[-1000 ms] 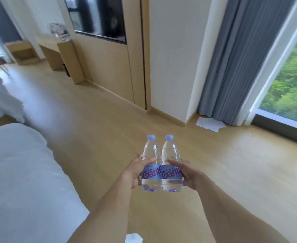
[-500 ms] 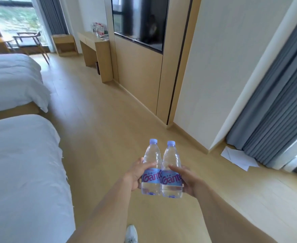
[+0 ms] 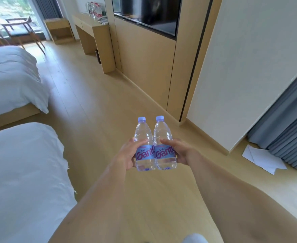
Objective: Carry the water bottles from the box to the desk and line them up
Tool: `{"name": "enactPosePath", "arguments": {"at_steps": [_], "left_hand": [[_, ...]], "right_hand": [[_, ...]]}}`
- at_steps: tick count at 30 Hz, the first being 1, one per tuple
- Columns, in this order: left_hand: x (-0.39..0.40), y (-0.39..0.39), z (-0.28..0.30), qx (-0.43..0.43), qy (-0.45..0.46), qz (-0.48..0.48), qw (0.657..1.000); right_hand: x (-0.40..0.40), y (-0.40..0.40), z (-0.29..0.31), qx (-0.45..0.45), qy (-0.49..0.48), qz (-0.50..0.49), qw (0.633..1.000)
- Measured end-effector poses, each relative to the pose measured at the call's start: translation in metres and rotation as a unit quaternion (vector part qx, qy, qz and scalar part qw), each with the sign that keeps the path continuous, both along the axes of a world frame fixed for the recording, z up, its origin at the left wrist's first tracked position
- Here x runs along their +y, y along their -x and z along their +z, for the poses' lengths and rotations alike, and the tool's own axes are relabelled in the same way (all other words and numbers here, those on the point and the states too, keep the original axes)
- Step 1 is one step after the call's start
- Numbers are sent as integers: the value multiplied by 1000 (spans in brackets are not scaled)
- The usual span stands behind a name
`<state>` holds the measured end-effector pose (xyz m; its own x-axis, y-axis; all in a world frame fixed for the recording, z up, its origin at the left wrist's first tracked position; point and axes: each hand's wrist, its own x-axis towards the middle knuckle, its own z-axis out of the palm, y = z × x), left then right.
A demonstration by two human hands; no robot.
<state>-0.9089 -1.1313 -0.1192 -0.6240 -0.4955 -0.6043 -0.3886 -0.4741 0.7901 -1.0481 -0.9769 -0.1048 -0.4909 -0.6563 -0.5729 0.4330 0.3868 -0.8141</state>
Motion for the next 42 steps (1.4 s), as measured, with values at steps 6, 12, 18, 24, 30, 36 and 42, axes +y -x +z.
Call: {"name": "enactPosePath", "arguments": {"at_steps": [6, 12, 18, 24, 30, 36, 42], "left_hand": [[-81, 23, -1, 3, 6, 50, 999], [-166, 67, 3, -12, 29, 113, 993], [-251, 126, 16, -25, 35, 161, 986], [-323, 170, 24, -7, 32, 203, 979], [-394, 195, 20, -10, 23, 209, 978], [-486, 217, -2, -8, -8, 191, 982], [-617, 239, -11, -8, -17, 154, 988]], "right_hand": [[-95, 38, -8, -4, 8, 49, 999], [-203, 94, -19, -28, 24, 113, 993], [-309, 162, -13, -40, 30, 162, 986], [-397, 212, -8, -60, 41, 203, 976], [-475, 243, -20, -82, 30, 217, 972], [-560, 268, -34, -84, 8, 214, 973], [-680, 288, -34, -68, -3, 182, 981]]}}
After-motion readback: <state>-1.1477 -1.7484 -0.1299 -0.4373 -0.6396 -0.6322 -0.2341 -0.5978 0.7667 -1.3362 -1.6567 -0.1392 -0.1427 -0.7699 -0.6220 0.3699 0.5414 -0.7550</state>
